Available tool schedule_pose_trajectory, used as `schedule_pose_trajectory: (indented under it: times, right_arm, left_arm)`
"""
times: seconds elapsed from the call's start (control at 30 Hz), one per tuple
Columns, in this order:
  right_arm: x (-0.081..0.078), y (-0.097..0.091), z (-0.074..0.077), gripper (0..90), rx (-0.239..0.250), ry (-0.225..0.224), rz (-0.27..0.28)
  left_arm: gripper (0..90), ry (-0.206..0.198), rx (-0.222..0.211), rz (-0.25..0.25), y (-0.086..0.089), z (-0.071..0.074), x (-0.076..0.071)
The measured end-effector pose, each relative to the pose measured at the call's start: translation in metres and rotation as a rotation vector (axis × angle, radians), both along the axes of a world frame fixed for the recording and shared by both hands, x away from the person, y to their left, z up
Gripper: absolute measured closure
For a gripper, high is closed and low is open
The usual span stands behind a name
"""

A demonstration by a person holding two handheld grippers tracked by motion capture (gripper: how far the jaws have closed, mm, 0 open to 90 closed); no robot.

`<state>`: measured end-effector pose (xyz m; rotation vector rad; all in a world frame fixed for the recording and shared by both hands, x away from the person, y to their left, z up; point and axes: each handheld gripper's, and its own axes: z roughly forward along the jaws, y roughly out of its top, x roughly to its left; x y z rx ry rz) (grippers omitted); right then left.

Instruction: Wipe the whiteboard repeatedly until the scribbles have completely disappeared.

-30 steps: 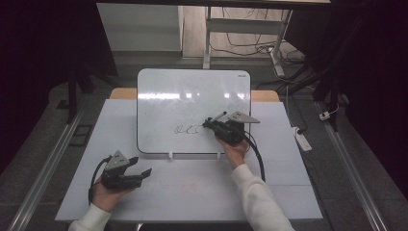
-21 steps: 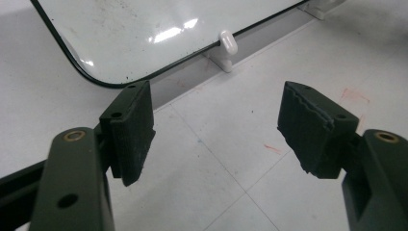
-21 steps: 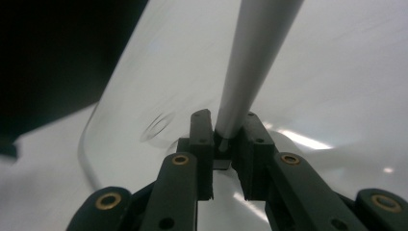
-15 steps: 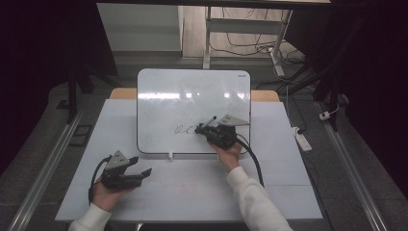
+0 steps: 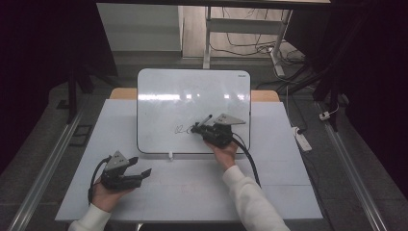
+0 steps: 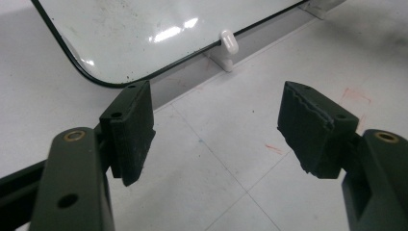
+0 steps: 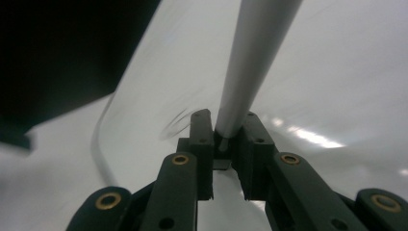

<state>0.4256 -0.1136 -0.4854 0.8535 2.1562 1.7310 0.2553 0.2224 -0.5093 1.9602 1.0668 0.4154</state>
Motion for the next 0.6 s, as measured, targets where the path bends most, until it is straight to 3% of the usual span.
schedule_pose_trajectory:
  times: [0.07,0.13,0.2,0.23,0.27,0.33,0.37,0.43,0.5,0.57,0.6]
  right_arm:
    - [0.006,-0.009,0.006,78.0,0.043,0.004,-0.048]
    - [0.004,-0.006,0.004,78.0,0.038,0.003,-0.043]
    - [-0.005,0.007,-0.005,78.0,0.004,0.024,0.023]
    - [-0.005,0.007,-0.005,78.0,0.004,0.024,0.023]
    - [-0.014,0.021,-0.013,78.0,-0.047,0.015,0.077]
    - [-0.014,0.023,-0.012,78.0,-0.061,0.003,0.075]
    - [-0.011,0.022,-0.010,78.0,-0.054,0.000,0.070]
    - [0.002,0.011,0.002,78.0,0.012,-0.012,-0.014]
    - [0.005,0.011,0.005,78.1,0.028,-0.006,-0.032]
    - [0.002,0.015,0.004,78.0,0.012,-0.007,-0.020]
    - [-0.007,0.028,-0.006,78.1,-0.034,0.008,0.052]
  left_arm:
    - [29.9,-0.001,-0.004,0.003,0.000,0.000,0.000]
    - [29.9,0.003,-0.002,0.000,0.000,-0.001,0.002]
    - [29.9,0.004,0.001,-0.002,0.000,-0.001,0.002]
    - [29.9,0.004,0.001,-0.002,0.000,-0.001,0.002]
    - [29.9,0.003,0.001,-0.002,-0.001,-0.001,0.002]
    - [29.9,0.001,0.002,-0.002,-0.001,-0.001,0.001]
    - [29.9,0.000,0.002,-0.002,-0.001,0.000,0.000]
    - [29.9,-0.003,-0.001,-0.001,-0.001,0.000,0.000]
    - [29.9,-0.001,-0.002,0.000,0.000,0.000,0.001]
    - [29.9,0.002,-0.001,0.000,0.000,0.000,0.002]
    - [29.9,0.004,0.000,-0.002,0.000,-0.001,0.002]
